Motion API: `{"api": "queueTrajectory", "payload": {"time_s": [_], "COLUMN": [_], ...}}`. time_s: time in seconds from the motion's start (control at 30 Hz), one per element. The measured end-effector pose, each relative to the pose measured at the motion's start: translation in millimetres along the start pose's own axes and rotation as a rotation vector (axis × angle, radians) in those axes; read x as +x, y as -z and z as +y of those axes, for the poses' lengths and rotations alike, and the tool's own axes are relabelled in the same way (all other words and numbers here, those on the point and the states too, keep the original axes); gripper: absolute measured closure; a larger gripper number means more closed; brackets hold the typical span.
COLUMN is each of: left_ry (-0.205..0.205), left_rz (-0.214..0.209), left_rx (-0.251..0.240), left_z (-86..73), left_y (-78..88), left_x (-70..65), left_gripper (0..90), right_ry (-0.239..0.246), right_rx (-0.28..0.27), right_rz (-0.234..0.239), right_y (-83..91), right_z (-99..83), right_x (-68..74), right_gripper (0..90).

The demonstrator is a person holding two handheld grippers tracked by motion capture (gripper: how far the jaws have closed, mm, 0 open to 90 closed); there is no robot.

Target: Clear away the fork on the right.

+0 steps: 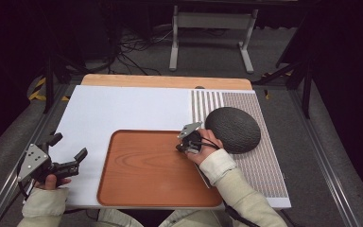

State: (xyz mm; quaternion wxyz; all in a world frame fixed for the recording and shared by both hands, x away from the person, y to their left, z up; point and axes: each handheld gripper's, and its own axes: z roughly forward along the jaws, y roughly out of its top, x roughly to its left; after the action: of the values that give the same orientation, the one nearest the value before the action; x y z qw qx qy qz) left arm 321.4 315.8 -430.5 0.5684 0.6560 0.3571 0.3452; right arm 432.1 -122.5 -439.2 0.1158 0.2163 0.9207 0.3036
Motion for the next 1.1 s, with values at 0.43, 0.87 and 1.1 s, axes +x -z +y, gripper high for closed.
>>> {"api": "queueTrajectory", "payload": {"time_s": [0.43,0.87,1.1], "left_ry": [0.002,0.001,0.001], "left_rz": [-0.002,0.000,0.000], "left_rx": [0.004,0.004,0.002], "left_z": [-0.3,-0.1,0.0], "left_y": [-0.6,-0.4,-0.2], "left_x": [0.1,0.0,0.0], "left_gripper": [1.0,1.0,1.0], "right_ry": [-0.039,-0.054,-0.075], "right_rx": [0.025,0.048,0.052], "right_rz": [-0.048,-0.108,-0.126], "right_y": [5.2,11.6,16.2], "right_z": [-6.8,-14.2,-20.2], "right_x": [-9.9,-19.7,-26.0], "right_gripper": [89.8,89.8,89.8]}}
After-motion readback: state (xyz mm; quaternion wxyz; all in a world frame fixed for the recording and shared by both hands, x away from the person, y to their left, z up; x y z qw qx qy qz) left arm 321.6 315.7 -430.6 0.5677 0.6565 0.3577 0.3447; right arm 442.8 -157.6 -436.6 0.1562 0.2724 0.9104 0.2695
